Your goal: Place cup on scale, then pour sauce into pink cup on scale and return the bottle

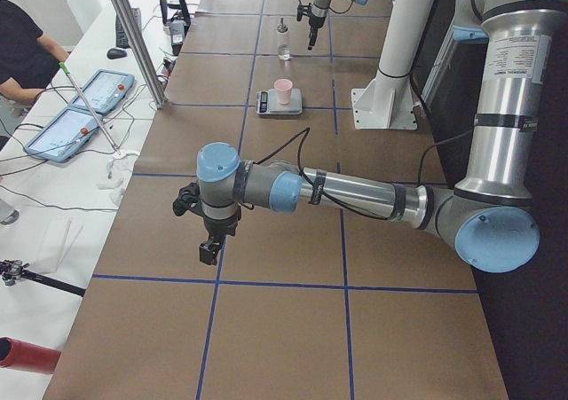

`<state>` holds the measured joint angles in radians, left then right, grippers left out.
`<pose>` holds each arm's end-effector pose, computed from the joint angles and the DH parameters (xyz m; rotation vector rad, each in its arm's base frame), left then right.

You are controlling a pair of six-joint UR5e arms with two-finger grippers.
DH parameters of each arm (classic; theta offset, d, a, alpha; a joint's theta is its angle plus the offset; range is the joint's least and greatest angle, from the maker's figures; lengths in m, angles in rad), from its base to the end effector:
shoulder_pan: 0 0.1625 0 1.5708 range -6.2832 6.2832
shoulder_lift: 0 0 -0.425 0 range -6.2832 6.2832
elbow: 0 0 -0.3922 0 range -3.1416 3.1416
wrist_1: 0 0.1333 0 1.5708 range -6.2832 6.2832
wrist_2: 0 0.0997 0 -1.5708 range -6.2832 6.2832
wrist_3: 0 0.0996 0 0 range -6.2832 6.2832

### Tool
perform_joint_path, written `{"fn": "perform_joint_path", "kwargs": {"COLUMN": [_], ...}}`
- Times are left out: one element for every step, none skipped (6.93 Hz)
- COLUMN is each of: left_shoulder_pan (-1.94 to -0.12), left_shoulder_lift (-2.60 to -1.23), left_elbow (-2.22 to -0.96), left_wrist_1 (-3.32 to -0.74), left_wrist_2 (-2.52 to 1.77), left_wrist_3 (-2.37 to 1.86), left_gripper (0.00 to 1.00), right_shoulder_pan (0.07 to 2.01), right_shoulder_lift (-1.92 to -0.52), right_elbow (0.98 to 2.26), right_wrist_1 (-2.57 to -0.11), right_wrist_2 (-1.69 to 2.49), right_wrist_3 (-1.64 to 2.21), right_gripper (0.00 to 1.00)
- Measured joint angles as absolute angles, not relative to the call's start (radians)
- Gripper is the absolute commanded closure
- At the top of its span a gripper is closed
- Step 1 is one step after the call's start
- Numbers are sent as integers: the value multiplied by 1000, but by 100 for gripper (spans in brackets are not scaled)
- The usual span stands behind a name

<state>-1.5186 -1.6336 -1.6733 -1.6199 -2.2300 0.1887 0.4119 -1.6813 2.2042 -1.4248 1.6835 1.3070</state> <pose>-0.0447 -0.5307 0.5778 0.2518 0.6434 0.3019 -0.3475 -0.2850 0.4049 0.1192 -0.6666 0.1047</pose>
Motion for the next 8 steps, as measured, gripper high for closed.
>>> {"fn": "perform_joint_path", "kwargs": {"left_shoulder_pan": [-1519, -1520, -1522, -1525, -1527, -1527, -1528, -1528], "left_shoulder_lift": [-1634, -1634, -1634, -1633, -1631, -1628, -1627, -1627], "left_elbow": [-1678, -1683, -1688, -1692, -1699, -1706, -1710, -1714], "left_wrist_1": [-1620, -1619, -1619, -1619, -1619, -1618, -1618, -1618], "left_wrist_2": [-2229, -2229, -2228, -2228, -2227, -2227, -2227, -2227], "left_wrist_3": [189, 189, 189, 189, 189, 189, 189, 189], "left_gripper": [0, 0, 0, 0, 0, 0, 0, 0], "right_shoulder_pan": [425, 436, 465, 536, 627, 734, 850, 959], "right_shoulder_lift": [-1713, -1758, -1792, -1803, -1801, -1798, -1795, -1794], "right_elbow": [2252, 2314, 2371, 2408, 2425, 2426, 2409, 2375], "right_wrist_1": [-1430, -1432, -1437, -1448, -1455, -1459, -1462, -1463], "right_wrist_2": [1750, 1799, 1852, 1947, 2058, 2164, 2259, 2334], "right_wrist_3": [1307, 1307, 1307, 1302, 1281, 1224, 1131, 1018], "right_gripper": [0, 0, 0, 0, 0, 0, 0, 0]}}
